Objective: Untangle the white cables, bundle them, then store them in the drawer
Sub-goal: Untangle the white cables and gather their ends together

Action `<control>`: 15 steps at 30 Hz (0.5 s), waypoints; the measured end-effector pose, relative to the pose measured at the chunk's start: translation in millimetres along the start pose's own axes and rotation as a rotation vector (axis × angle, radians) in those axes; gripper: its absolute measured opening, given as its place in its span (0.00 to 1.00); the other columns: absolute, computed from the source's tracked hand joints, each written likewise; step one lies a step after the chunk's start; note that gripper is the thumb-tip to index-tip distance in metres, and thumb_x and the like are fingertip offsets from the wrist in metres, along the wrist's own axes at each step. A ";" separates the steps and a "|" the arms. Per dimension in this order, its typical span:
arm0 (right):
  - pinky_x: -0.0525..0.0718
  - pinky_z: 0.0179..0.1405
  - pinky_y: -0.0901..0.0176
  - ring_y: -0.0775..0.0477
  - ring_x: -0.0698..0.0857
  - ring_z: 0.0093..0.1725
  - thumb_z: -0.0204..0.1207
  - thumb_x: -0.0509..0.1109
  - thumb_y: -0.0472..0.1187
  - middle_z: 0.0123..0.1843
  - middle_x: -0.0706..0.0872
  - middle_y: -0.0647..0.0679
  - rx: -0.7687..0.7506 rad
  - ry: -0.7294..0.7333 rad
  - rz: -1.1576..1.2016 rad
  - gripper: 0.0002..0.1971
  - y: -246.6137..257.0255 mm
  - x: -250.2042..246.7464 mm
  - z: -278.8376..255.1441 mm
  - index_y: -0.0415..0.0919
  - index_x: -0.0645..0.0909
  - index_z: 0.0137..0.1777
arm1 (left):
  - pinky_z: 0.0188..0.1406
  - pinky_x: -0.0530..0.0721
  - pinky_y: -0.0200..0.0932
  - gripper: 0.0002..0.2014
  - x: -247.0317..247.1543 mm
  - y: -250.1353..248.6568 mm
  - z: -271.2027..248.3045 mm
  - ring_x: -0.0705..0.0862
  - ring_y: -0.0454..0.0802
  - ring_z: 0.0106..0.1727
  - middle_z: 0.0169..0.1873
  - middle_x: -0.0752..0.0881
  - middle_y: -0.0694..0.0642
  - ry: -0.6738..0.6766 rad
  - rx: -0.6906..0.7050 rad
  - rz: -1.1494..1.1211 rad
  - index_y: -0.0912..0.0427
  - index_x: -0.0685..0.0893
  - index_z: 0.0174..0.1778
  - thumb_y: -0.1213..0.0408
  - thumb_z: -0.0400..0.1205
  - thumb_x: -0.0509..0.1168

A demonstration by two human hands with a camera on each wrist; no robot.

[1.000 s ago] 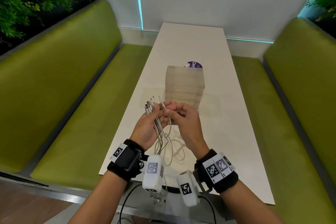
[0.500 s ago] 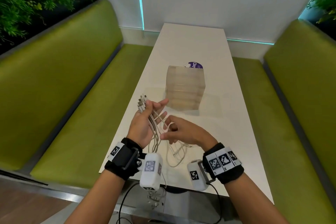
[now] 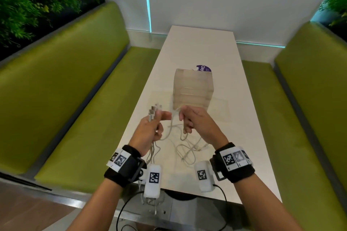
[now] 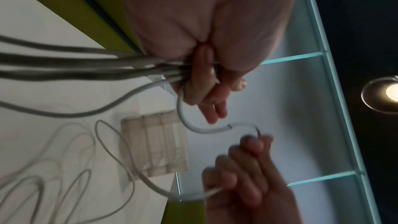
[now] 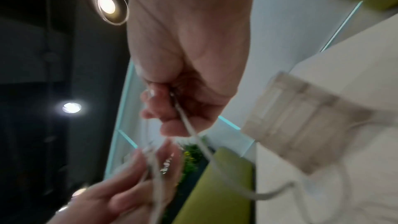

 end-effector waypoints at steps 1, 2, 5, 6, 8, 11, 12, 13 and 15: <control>0.80 0.26 0.57 0.51 0.70 0.18 0.86 0.57 0.45 0.19 0.65 0.50 -0.006 -0.016 -0.004 0.20 5.7 4.8 0.5 0.37 0.77 0.35 | 0.17 0.62 0.31 0.20 10.7 1.7 -3.1 0.65 0.41 0.20 0.26 0.78 0.53 0.049 -0.021 0.037 0.60 0.86 0.52 0.49 0.85 0.56; 0.77 0.24 0.58 0.52 0.68 0.18 0.86 0.58 0.46 0.18 0.66 0.51 -0.011 -0.034 -0.021 0.20 10.0 8.1 0.6 0.36 0.77 0.34 | 0.17 0.62 0.32 0.20 19.3 1.4 -5.5 0.65 0.42 0.20 0.21 0.74 0.52 0.082 -0.027 0.060 0.61 0.85 0.52 0.48 0.84 0.56; 0.73 0.21 0.60 0.52 0.66 0.18 0.85 0.60 0.48 0.17 0.69 0.55 -0.025 -0.091 -0.121 0.22 16.4 8.3 -1.1 0.39 0.75 0.29 | 0.17 0.61 0.34 0.16 28.6 -5.2 -8.8 0.62 0.43 0.18 0.16 0.69 0.49 0.097 0.017 0.103 0.60 0.83 0.44 0.52 0.85 0.58; 0.72 0.21 0.60 0.53 0.67 0.17 0.84 0.61 0.48 0.17 0.71 0.55 -0.026 -0.093 -0.152 0.22 18.4 8.1 -2.5 0.40 0.74 0.28 | 0.17 0.61 0.34 0.15 28.7 -6.9 -9.1 0.62 0.42 0.17 0.15 0.70 0.47 0.091 0.040 0.136 0.60 0.83 0.40 0.55 0.85 0.59; 0.73 0.22 0.60 0.53 0.68 0.17 0.84 0.61 0.49 0.18 0.71 0.52 0.001 -0.055 -0.167 0.22 19.5 8.9 -5.8 0.41 0.75 0.28 | 0.16 0.63 0.33 0.14 26.2 -10.3 -10.1 0.64 0.41 0.16 0.18 0.76 0.45 0.062 0.074 0.188 0.60 0.81 0.37 0.59 0.86 0.59; 0.79 0.30 0.58 0.52 0.75 0.19 0.80 0.65 0.53 0.19 0.73 0.53 0.126 0.117 -0.299 0.20 5.9 9.1 -12.7 0.41 0.79 0.32 | 0.14 0.62 0.32 0.14 9.0 -15.9 -7.1 0.64 0.39 0.18 0.26 0.75 0.49 -0.050 0.057 -0.006 0.59 0.79 0.37 0.60 0.87 0.58; 0.80 0.34 0.57 0.53 0.79 0.22 0.79 0.67 0.55 0.20 0.77 0.53 0.176 0.195 -0.409 0.19 -4.3 8.3 -15.7 0.41 0.81 0.34 | 0.14 0.62 0.31 0.14 0.4 -19.4 -5.4 0.64 0.38 0.18 0.26 0.74 0.49 -0.094 0.056 -0.105 0.58 0.78 0.36 0.61 0.87 0.57; 0.80 0.39 0.57 0.55 0.82 0.25 0.77 0.68 0.55 0.22 0.81 0.54 0.215 0.263 -0.515 0.18 -15.4 6.6 -18.4 0.41 0.83 0.36 | 0.14 0.61 0.30 0.14 -8.6 -24.0 -3.6 0.63 0.38 0.18 0.27 0.73 0.49 -0.131 0.073 -0.173 0.58 0.78 0.36 0.62 0.87 0.57; 0.80 0.46 0.53 0.56 0.85 0.32 0.77 0.68 0.56 0.27 0.85 0.56 0.238 0.317 -0.625 0.16 -36.3 0.9 -19.5 0.44 0.84 0.36 | 0.14 0.60 0.30 0.14 -21.4 -35.4 -2.8 0.63 0.37 0.19 0.27 0.73 0.49 -0.174 0.128 -0.227 0.57 0.77 0.36 0.62 0.88 0.56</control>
Point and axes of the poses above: each hand's wrist, its own z-axis towards the middle knuckle, its own x-axis out of the palm, y = z × x, the point moved 8 cm from there along z, towards the middle knuckle
